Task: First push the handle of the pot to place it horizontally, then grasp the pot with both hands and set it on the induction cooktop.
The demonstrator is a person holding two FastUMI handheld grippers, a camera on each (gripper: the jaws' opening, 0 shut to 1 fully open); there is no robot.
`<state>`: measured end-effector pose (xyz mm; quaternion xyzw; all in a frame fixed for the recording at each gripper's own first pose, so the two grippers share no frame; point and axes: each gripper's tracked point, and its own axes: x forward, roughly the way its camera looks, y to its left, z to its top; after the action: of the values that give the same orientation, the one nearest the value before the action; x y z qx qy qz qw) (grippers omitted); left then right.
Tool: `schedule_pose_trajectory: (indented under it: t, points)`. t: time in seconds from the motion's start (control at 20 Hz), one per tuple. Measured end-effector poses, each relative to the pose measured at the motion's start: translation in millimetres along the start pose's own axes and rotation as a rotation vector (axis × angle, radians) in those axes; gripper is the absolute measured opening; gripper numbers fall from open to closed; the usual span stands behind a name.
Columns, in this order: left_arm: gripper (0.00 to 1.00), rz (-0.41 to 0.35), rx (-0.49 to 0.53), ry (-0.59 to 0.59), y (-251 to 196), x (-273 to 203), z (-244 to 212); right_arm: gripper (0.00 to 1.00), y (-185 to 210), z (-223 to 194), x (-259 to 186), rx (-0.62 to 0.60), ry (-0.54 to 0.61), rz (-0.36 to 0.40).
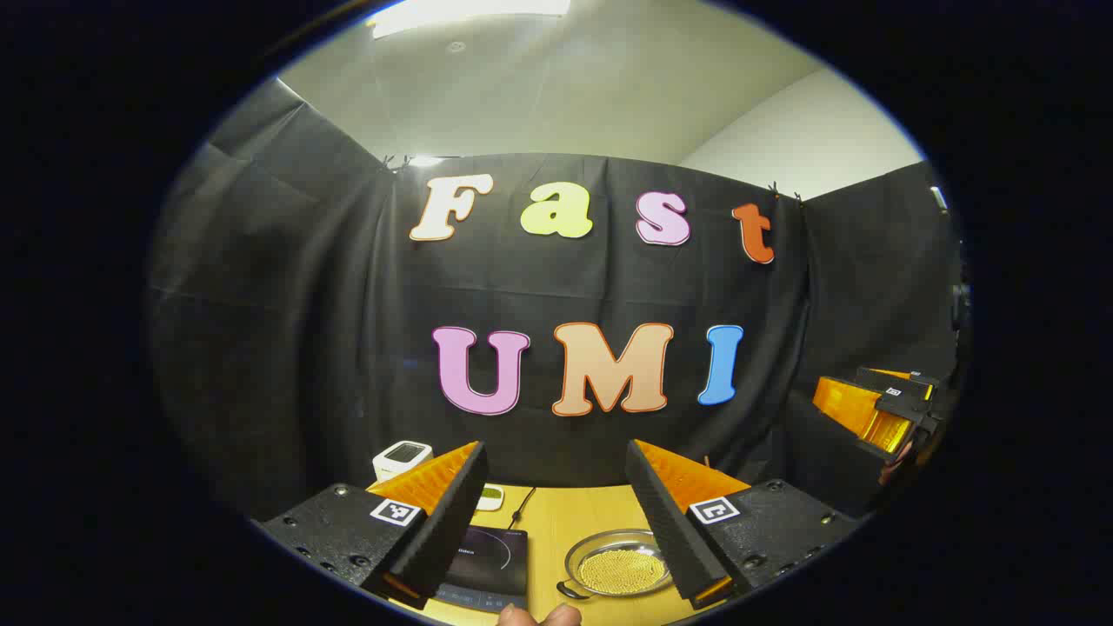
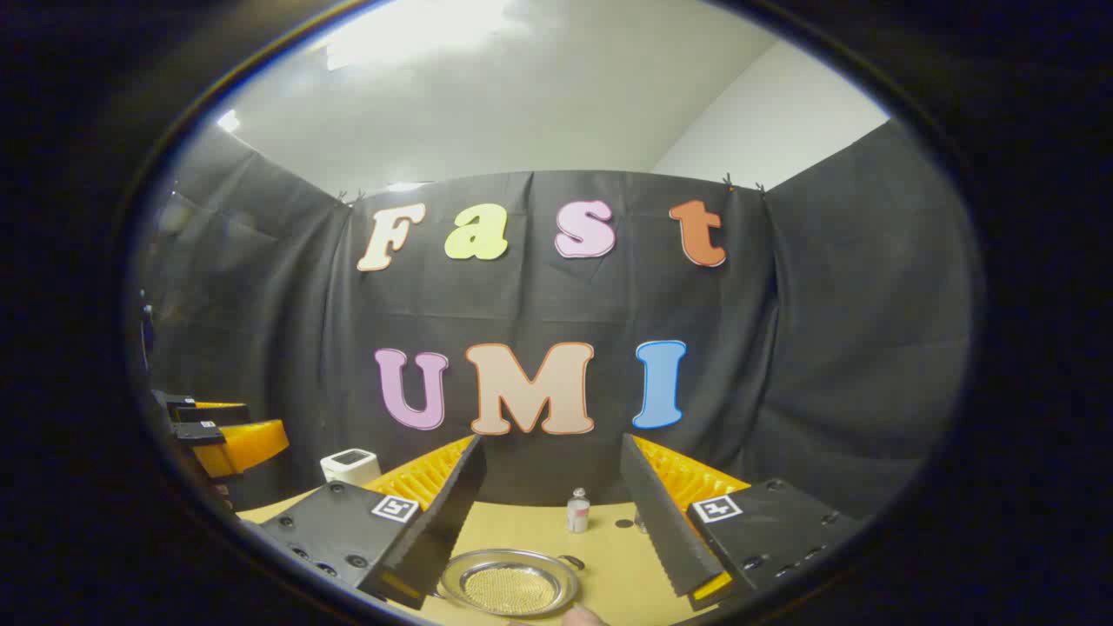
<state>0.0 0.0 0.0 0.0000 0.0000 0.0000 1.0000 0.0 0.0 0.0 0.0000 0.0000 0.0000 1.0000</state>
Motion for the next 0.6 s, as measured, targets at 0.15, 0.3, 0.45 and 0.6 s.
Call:
schedule_pose_trajectory:
  t: [0.15, 0.3, 0.45, 0.6]
  points:
    - [0.96, 0.014, 0.003, 0.002, -1.0, -3.2, -1.0, 0.98, -3.6, -3.4, -4.3, -0.002, 0.008, 0.010]
    - [0.96, 0.027, -0.014, 0.021, -4.4, -5.6, -6.1, 0.98, -7.9, -5.9, -6.4, 0.014, 0.021, 0.020]
    - [0.96, 0.038, -0.007, 0.017, -6.8, -9.4, -2.6, 0.98, -15.1, -2.4, -7.8, 0.007, 0.012, 0.019]
    - [0.95, 0.043, 0.011, 0.008, -11.4, -13.0, -2.1, 0.98, -15.9, 2.4, -7.8, 0.008, 0.003, 0.029]
